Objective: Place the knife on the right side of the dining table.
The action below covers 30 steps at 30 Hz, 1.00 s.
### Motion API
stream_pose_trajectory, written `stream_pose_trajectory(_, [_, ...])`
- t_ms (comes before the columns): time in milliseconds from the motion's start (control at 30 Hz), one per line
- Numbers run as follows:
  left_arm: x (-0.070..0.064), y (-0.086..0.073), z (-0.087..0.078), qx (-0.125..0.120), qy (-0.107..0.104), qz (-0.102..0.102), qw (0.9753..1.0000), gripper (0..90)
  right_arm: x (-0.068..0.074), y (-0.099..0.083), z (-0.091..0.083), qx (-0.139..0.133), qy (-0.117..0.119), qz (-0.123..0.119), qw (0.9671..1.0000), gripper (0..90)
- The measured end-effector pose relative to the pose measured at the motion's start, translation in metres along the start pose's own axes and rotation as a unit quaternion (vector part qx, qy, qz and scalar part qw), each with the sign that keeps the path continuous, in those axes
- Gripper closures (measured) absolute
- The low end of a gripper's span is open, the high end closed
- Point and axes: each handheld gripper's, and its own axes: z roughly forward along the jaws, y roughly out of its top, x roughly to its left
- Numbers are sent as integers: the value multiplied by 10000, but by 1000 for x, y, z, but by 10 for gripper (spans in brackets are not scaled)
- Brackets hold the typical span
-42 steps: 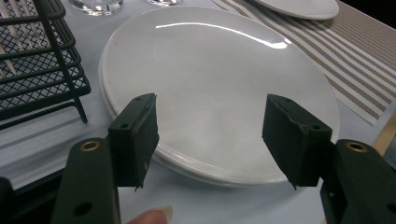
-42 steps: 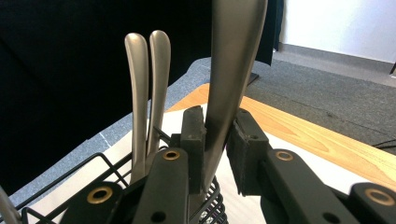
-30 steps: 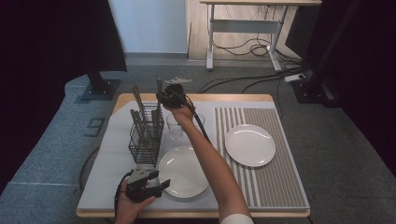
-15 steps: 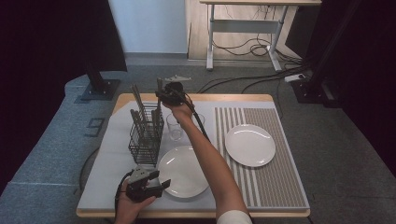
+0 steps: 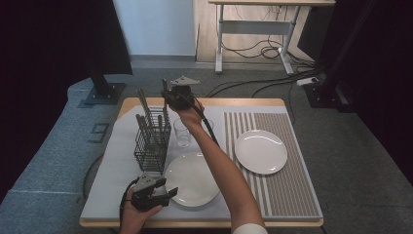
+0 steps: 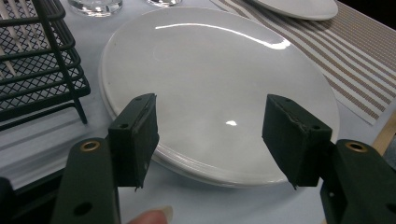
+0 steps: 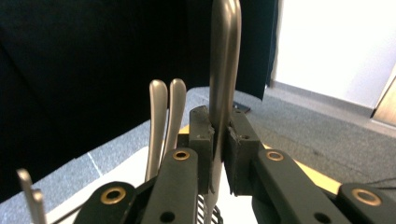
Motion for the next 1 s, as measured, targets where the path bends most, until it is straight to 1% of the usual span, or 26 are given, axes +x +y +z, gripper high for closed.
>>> stream_pose_trajectory(167, [0,0,-1,-11,13,-2,10000,360,1,9,-15,-235,-47,39,9997,825])
stream_pose_trajectory(333, [1,0,-2,-17,41,-14,10000,360,1,16,-29,-390,18,145,9991,827])
stream_pose_trajectory(433, [2,0,-3,-14,57,-24,10000,360,2,20,-40,-494,84,343,9982,828])
stream_pose_trajectory(467, [2,0,-3,-16,57,-34,10000,360,2,22,-42,-524,96,360,9979,828])
stream_pose_trajectory(567, [2,0,-3,-13,69,-24,10000,360,5,27,-51,-631,94,290,9975,828])
stream_pose_trajectory(667, [2,0,-3,-9,67,-33,10000,360,6,30,-59,-694,119,281,9971,829])
stream_pose_trajectory(833, [1,0,-2,5,64,-24,10000,360,4,32,-67,-766,153,331,9964,830])
stream_pose_trajectory(933, [1,0,-2,11,65,-24,10000,360,4,33,-72,-800,193,416,9957,830])
stream_pose_trajectory(1000, [2,0,-1,16,74,-26,10000,360,5,34,-77,-823,194,328,9959,830])
